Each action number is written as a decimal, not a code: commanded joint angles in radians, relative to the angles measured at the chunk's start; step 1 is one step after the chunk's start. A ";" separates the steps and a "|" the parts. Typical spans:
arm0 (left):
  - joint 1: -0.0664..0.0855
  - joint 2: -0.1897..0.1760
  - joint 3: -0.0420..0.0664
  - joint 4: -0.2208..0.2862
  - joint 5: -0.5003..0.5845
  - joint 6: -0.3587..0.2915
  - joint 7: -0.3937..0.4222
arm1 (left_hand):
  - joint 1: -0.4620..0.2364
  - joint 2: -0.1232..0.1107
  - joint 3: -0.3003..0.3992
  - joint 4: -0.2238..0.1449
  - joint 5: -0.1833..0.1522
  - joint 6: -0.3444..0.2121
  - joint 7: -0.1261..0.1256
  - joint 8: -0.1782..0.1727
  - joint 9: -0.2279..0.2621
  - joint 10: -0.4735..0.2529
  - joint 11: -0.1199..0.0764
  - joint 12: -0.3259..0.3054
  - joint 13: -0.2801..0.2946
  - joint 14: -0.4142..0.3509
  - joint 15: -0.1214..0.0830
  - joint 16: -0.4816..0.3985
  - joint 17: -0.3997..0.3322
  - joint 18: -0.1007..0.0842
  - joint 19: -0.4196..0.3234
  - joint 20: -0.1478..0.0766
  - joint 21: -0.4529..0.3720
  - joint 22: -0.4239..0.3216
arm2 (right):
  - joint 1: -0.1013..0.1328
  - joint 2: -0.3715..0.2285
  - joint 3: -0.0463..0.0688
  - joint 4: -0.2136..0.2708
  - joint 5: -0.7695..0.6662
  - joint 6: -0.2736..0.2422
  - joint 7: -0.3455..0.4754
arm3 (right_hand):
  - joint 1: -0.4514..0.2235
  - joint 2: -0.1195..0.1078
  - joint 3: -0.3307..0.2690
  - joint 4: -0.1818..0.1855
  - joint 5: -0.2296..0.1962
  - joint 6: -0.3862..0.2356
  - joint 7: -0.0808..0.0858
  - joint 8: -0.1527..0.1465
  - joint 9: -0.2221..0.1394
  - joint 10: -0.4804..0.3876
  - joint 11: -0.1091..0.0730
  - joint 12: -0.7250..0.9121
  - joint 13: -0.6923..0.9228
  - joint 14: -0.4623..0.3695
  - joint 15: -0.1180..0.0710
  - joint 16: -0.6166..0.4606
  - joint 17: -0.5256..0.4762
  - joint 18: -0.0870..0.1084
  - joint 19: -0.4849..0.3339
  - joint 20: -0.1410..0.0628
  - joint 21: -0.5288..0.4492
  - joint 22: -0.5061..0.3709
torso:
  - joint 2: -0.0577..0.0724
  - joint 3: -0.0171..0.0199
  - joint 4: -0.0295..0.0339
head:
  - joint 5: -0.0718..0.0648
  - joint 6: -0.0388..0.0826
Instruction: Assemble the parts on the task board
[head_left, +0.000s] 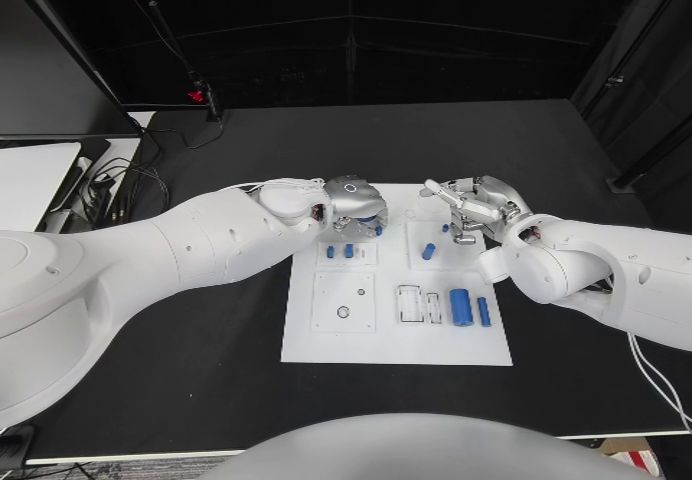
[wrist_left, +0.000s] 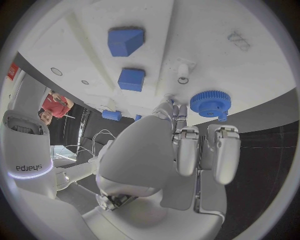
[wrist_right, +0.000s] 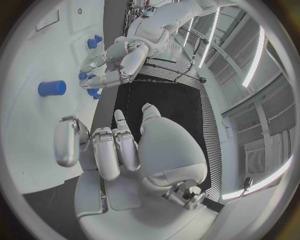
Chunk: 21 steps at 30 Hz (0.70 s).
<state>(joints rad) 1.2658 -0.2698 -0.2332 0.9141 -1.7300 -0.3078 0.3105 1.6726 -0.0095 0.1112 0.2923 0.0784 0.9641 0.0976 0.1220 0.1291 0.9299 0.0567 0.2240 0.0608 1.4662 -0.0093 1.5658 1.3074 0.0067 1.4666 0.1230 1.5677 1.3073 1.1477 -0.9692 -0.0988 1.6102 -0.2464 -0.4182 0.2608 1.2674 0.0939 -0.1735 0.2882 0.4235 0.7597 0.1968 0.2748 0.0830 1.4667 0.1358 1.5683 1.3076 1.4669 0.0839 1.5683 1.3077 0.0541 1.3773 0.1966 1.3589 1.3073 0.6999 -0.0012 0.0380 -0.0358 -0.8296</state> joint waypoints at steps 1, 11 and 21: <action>-0.002 0.001 -0.002 -0.003 -0.016 0.030 -0.006 | 0.000 0.011 0.013 0.000 -0.004 0.028 -0.003 0.011 0.000 0.030 -0.004 0.007 0.002 0.105 -0.012 0.005 0.263 -0.007 0.104 -0.006 0.003 0.264 | 0.001 0.001 0.000 0.001 -0.001 0.010 0.005 | 0.000 0.011 -0.006 0.001 0.002 -0.010 0.019 0.006 0.001 0.104 0.010 0.003 0.263 0.104 0.004 0.002 0.263 0.010 -0.005 0.000 0.000 0.178 | 0.000 0.0001 0.0000 | -0.001 0.000; -0.003 -0.004 -0.002 -0.001 -0.016 -0.059 0.023 | -0.002 0.014 0.051 -0.001 -0.003 0.137 -0.018 0.053 0.019 0.153 -0.019 0.004 -0.001 0.105 -0.025 0.005 0.263 -0.007 0.104 -0.009 0.003 0.264 | 0.001 0.001 0.000 -0.001 -0.001 0.010 0.005 | 0.001 0.012 -0.006 0.000 0.002 -0.010 0.019 0.007 0.001 0.104 0.010 0.003 0.263 0.104 0.004 0.002 0.263 0.010 -0.005 0.000 -0.001 0.178 | 0.000 0.0003 0.0014 | -0.003 -0.001; 0.004 -0.032 -0.002 0.019 -0.004 -0.248 0.064 | -0.019 0.011 0.065 0.000 0.004 0.139 -0.017 0.046 0.020 0.170 -0.015 -0.023 -0.001 0.105 -0.020 0.005 0.263 -0.007 0.104 -0.011 0.003 0.264 | 0.001 -0.001 0.000 -0.002 -0.001 0.011 -0.002 | 0.001 0.012 -0.006 0.000 0.003 -0.010 0.019 0.007 0.001 0.104 0.010 0.003 0.263 0.104 0.004 0.002 0.263 0.010 -0.005 0.000 -0.001 0.178 | 0.000 0.0012 0.0027 | -0.002 0.000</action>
<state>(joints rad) 1.2645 -0.2990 -0.2360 0.9259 -1.7363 -0.4541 0.3438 1.6612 0.0003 0.1702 0.2919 0.0774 1.0606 0.0862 0.1713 0.1334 1.0940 0.0421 0.2050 0.0603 1.4674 -0.0261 1.5657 1.3074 0.0068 1.4665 0.1159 1.5676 1.3080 1.1477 -0.9694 -0.0988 1.6069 -0.2464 -0.4173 0.2581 1.2674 0.0939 -0.1735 0.2882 0.4235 0.7527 0.1970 0.2786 0.0829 1.4667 0.1359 1.5683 1.3076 1.4669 0.0839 1.5683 1.3076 0.0541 1.3773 0.1966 1.3589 1.3073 0.6999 -0.0009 0.0398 -0.0398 -0.8303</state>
